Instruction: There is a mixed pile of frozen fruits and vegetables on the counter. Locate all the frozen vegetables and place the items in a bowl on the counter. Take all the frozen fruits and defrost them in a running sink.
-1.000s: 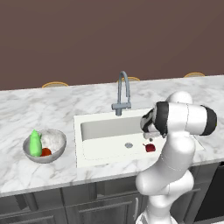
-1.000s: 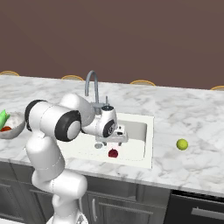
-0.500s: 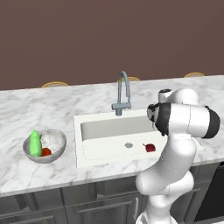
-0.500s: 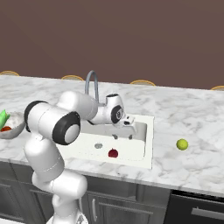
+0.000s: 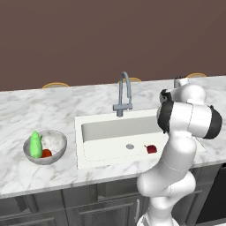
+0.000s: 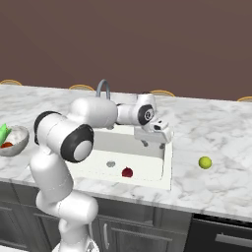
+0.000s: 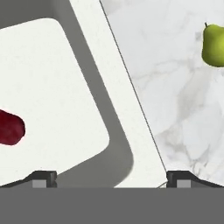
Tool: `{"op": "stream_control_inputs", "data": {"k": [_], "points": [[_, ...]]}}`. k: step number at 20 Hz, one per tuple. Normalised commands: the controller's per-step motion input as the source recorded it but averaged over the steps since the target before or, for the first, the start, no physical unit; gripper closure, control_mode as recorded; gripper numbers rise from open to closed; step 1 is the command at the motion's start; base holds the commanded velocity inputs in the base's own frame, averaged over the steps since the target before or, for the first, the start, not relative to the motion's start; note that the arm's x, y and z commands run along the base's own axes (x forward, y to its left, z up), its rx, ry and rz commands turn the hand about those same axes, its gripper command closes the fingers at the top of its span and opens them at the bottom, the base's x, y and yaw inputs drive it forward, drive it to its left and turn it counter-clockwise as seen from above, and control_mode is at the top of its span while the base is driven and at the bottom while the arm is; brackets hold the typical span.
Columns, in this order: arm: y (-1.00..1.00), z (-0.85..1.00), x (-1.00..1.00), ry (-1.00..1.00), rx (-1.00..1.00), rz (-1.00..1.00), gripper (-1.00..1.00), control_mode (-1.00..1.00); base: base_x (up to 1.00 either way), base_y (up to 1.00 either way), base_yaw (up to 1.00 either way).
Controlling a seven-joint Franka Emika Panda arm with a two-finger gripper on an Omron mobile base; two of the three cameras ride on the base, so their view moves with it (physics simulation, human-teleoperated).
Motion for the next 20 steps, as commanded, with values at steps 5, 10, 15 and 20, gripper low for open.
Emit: {"op": "stream_control_inputs", "data": {"k": [5, 10, 15, 20], "points": [[-0.67, 0.22, 0.00, 0.01, 0.00, -0.12, -1.00, -1.00, 0.00, 0.00, 0.00], [-0.67, 0.17, 0.00, 0.01, -0.01, -0.07, -1.00, -1.00, 0.00, 0.00, 0.00], [-0.64, -0.01, -0.06, 0.00, -0.01, -0.06, -1.00, -1.00, 0.00, 0.00, 0.00], [-0.57, -0.33, 0.00, 0.03, 0.00, -0.01, -1.00, -1.00, 0.00, 0.00, 0.00]]}}
